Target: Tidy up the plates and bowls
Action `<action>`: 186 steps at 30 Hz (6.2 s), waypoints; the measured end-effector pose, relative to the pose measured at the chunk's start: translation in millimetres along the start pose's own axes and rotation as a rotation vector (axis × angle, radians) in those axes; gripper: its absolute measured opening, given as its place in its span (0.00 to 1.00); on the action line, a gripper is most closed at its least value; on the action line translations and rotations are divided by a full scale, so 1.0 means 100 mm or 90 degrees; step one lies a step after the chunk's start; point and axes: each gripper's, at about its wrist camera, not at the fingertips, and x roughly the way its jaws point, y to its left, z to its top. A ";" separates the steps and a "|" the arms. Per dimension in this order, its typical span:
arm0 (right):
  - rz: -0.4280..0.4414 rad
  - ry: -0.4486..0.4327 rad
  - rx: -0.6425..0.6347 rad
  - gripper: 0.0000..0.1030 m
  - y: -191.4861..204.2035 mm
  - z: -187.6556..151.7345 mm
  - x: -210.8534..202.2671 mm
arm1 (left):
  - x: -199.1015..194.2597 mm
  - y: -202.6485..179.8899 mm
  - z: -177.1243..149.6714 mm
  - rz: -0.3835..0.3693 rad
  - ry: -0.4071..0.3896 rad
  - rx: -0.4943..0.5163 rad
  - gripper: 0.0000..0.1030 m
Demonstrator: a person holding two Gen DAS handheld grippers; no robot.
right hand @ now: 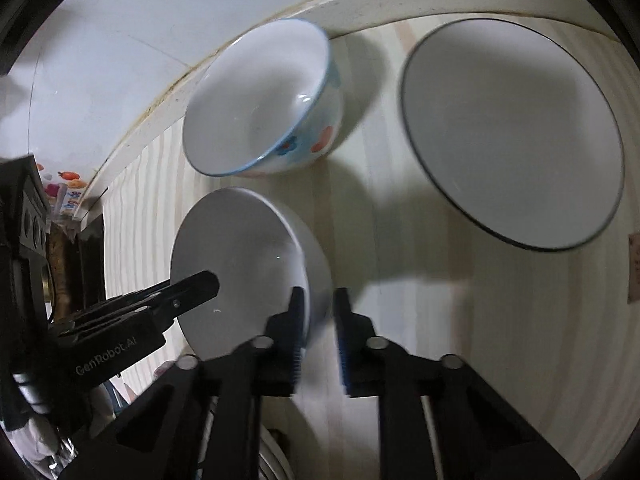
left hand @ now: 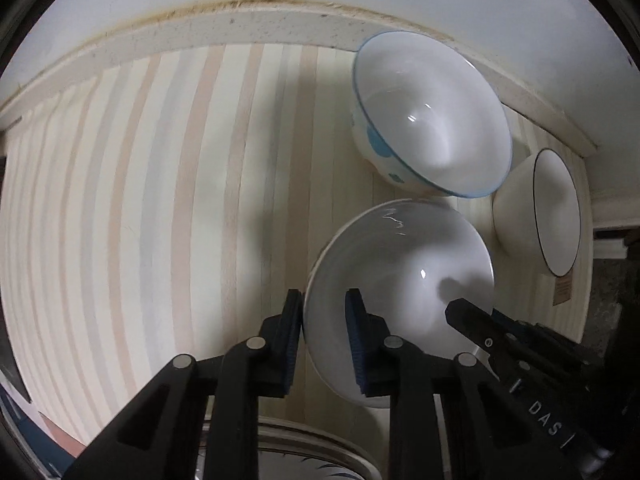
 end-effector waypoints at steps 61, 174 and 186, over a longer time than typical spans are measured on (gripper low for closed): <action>-0.025 -0.126 0.071 0.44 -1.19 -0.67 -1.54 | -0.59 -1.42 -0.14 -0.053 -0.056 0.123 0.34; 0.020 -0.072 0.002 0.39 -0.38 -0.05 -1.25 | -0.76 -0.44 0.28 -0.022 -0.081 0.005 0.25; -0.002 -0.013 -0.027 0.11 0.02 1.33 -0.01 | 0.09 -0.16 1.01 -0.047 -0.017 -0.061 0.10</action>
